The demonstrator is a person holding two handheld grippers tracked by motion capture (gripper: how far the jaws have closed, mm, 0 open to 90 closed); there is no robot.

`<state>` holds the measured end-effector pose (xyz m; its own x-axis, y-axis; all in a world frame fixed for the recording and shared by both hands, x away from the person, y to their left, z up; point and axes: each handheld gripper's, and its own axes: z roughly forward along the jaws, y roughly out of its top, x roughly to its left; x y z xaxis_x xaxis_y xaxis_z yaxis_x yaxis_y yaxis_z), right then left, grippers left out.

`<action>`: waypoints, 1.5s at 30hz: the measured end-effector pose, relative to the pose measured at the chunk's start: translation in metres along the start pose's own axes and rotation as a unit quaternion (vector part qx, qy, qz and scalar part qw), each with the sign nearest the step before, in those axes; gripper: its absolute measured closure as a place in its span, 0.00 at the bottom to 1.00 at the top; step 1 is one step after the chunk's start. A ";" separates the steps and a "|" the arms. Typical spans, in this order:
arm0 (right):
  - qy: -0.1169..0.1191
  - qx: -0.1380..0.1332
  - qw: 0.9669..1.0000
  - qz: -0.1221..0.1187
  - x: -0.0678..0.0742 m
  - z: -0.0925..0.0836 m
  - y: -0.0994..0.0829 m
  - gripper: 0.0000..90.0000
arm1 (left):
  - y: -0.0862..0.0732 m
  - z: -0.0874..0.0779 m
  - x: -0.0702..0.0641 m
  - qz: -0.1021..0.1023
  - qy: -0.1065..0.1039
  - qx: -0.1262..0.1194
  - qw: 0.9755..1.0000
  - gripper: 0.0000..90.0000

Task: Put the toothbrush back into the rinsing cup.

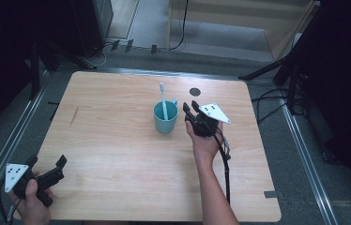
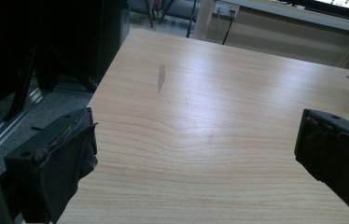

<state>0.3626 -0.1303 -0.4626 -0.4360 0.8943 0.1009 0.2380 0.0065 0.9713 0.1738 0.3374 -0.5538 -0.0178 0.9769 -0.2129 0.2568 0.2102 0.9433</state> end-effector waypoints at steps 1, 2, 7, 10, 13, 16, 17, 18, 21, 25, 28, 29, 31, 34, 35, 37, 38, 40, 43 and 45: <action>0.001 -0.002 1.000 0.003 -0.003 -0.003 -0.001 0.66 | 0.000 0.000 0.000 0.000 0.000 0.000 1.000 0.00; 0.001 -0.002 1.000 0.003 -0.003 -0.003 -0.001 0.66 | 0.000 0.000 0.000 0.000 0.000 0.000 1.000 0.00; -0.025 0.014 1.000 0.002 -0.024 -0.025 -0.006 0.39 | 0.000 0.000 0.000 0.004 0.000 0.002 1.000 0.00; -0.041 0.020 0.999 0.007 -0.031 -0.034 -0.009 0.26 | 0.000 0.000 0.000 0.004 0.000 0.002 1.000 0.00; -0.061 0.027 0.998 0.023 -0.045 -0.049 -0.015 0.05 | 0.000 0.000 0.000 0.004 0.000 0.001 1.000 0.00; -0.065 0.033 0.997 0.030 -0.054 -0.059 -0.020 0.00 | 0.000 0.000 -0.001 0.004 0.000 0.001 1.000 0.00; -0.064 0.031 0.997 0.028 -0.057 -0.063 -0.022 0.00 | 0.000 0.000 -0.001 0.005 0.000 0.001 1.000 0.00; -0.068 0.032 0.997 0.028 -0.060 -0.067 -0.024 0.00 | 0.000 0.000 -0.001 0.004 0.000 0.000 1.000 0.00; -0.078 0.036 0.996 0.028 -0.067 -0.078 -0.030 0.00 | 0.000 0.000 -0.001 0.005 0.000 0.001 1.000 0.00; -0.087 0.038 0.995 0.024 -0.077 -0.095 -0.039 0.00 | 0.000 0.000 -0.001 0.006 0.001 0.001 1.000 0.00; -0.098 0.043 0.994 0.025 -0.088 -0.107 -0.046 0.00 | 0.000 0.000 -0.002 0.008 0.002 0.001 1.000 0.00; -0.100 0.043 0.994 0.028 -0.091 -0.111 -0.049 0.00 | 0.000 0.000 -0.002 0.009 0.002 0.001 1.000 0.00; -0.106 0.045 0.993 0.028 -0.097 -0.119 -0.054 0.00 | 0.000 0.000 -0.002 0.009 0.002 0.002 1.000 0.00; -0.114 0.051 0.992 0.027 -0.105 -0.133 -0.064 0.00 | 0.000 0.000 -0.002 0.010 0.003 0.002 1.000 0.00; -0.114 0.051 0.992 0.027 -0.105 -0.133 -0.064 0.00 | 0.000 0.000 -0.002 0.010 0.003 0.002 1.000 0.00; -0.117 0.055 0.991 0.030 -0.109 -0.140 -0.071 0.00 | 0.000 0.000 -0.002 0.011 0.004 0.003 1.000 0.00; -0.119 0.057 0.991 0.029 -0.111 -0.143 -0.074 0.00 | 0.000 0.000 -0.002 0.012 0.004 0.003 1.000 0.00; -0.122 0.056 0.990 0.036 -0.119 -0.156 -0.084 0.00 | 0.000 0.000 -0.002 0.011 0.004 0.001 1.000 0.00; -0.125 0.058 0.989 0.045 -0.123 -0.163 -0.089 0.00 | 0.000 0.000 -0.002 0.010 0.004 0.001 1.000 0.00; -0.123 0.056 0.989 0.057 -0.130 -0.175 -0.096 0.00 | 0.000 0.000 -0.002 0.010 0.004 0.001 1.000 0.00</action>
<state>0.2449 -0.3257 -0.5309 -0.1794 0.9739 0.1390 0.3740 -0.0631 0.9253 0.1733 0.3354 -0.5535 -0.0201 0.9813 -0.1916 0.2585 0.1902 0.9471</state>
